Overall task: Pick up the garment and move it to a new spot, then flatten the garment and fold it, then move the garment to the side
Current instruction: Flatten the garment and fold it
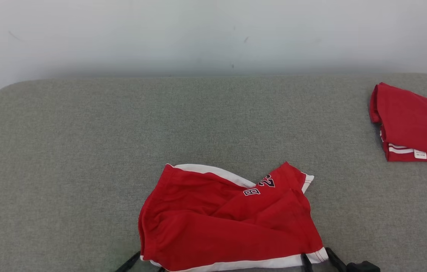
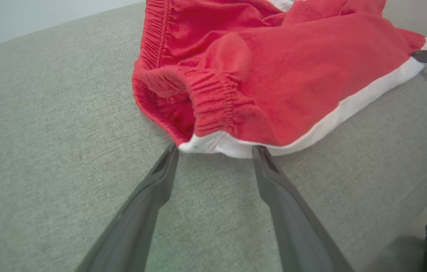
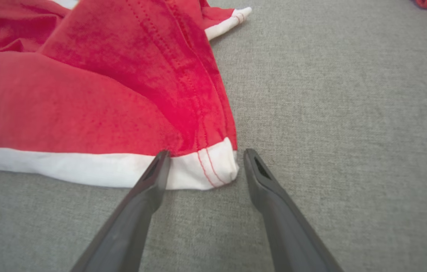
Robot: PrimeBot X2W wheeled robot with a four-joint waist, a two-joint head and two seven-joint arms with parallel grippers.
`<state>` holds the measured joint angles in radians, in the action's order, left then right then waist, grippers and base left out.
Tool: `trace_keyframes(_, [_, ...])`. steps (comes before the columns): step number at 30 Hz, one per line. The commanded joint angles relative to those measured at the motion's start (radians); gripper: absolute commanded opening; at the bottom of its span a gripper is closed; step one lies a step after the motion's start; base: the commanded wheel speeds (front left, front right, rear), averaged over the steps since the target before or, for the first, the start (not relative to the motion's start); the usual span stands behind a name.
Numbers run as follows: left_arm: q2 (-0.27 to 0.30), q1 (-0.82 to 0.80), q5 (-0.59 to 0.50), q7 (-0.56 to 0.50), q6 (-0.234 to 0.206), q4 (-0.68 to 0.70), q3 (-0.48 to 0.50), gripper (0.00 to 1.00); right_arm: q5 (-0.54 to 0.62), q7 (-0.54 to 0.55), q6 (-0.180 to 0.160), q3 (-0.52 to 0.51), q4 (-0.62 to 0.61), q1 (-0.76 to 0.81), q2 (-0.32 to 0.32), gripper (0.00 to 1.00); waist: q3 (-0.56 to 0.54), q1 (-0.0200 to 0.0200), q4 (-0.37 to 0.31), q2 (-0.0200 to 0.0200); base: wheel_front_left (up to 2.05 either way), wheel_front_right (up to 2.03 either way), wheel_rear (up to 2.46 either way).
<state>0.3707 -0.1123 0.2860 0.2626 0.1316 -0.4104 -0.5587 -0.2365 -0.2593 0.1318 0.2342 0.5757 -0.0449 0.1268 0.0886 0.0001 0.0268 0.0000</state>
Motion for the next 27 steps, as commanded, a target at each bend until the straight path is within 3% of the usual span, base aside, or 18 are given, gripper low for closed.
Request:
trace_keyframes(1, [0.008,-0.022,0.009,0.003,-0.002,-0.006,-0.004,1.00,-0.007,-0.002,-0.003,0.006,0.019,-0.016,-0.006,1.00,0.007,-0.0001,-0.004,0.0000,0.00,0.00,0.00])
trace_keyframes(3, [0.008,-0.036,0.014,0.003,-0.002,-0.009,-0.011,1.00,-0.015,-0.001,-0.003,0.016,0.049,-0.032,-0.010,1.00,0.011,-0.0001,-0.005,0.0000,0.00,0.00,0.00])
trace_keyframes(4, [0.009,-0.041,0.016,0.003,-0.002,-0.010,-0.014,1.00,-0.024,-0.001,-0.003,0.021,0.061,-0.037,-0.014,0.82,0.013,-0.0001,-0.004,0.0000,0.00,0.00,0.00])
trace_keyframes(5, [0.012,-0.046,0.017,0.003,-0.002,-0.010,-0.023,0.85,-0.029,-0.001,-0.003,0.027,0.073,-0.045,-0.018,0.30,0.014,-0.0001,-0.005,0.0000,0.00,0.00,0.00])
trace_keyframes(6, [0.014,-0.052,0.018,0.003,-0.002,-0.010,-0.029,0.38,-0.034,0.000,-0.003,0.034,0.078,-0.051,-0.021,0.00,0.015,-0.0001,-0.004,0.0000,0.00,0.00,0.00])
trace_keyframes(7, [0.016,-0.057,0.020,0.003,-0.002,-0.011,-0.033,0.00,-0.041,0.000,-0.003,0.037,0.080,-0.055,-0.023,0.00,0.015,-0.0001,-0.004,0.0000,0.00,0.00,0.00])
trace_keyframes(12, [0.012,-0.047,0.034,0.003,-0.002,-0.004,-0.034,0.00,-0.059,-0.004,-0.003,0.031,0.040,-0.061,-0.015,0.00,0.014,-0.0001,-0.003,0.0000,0.00,0.00,0.00])
trace_keyframes(18, [0.001,-0.006,0.052,0.003,-0.002,0.104,0.034,0.00,-0.085,-0.004,-0.003,-0.010,-0.111,-0.022,-0.003,0.00,0.011,-0.0001,-0.001,0.0000,0.00,0.00,0.00])
trace_keyframes(27, [0.048,-0.112,0.084,0.003,-0.002,0.265,0.092,0.00,-0.160,0.003,-0.003,-0.006,-0.269,-0.137,0.030,0.00,0.024,-0.0001,-0.023,0.0000,0.00,0.00,0.00])
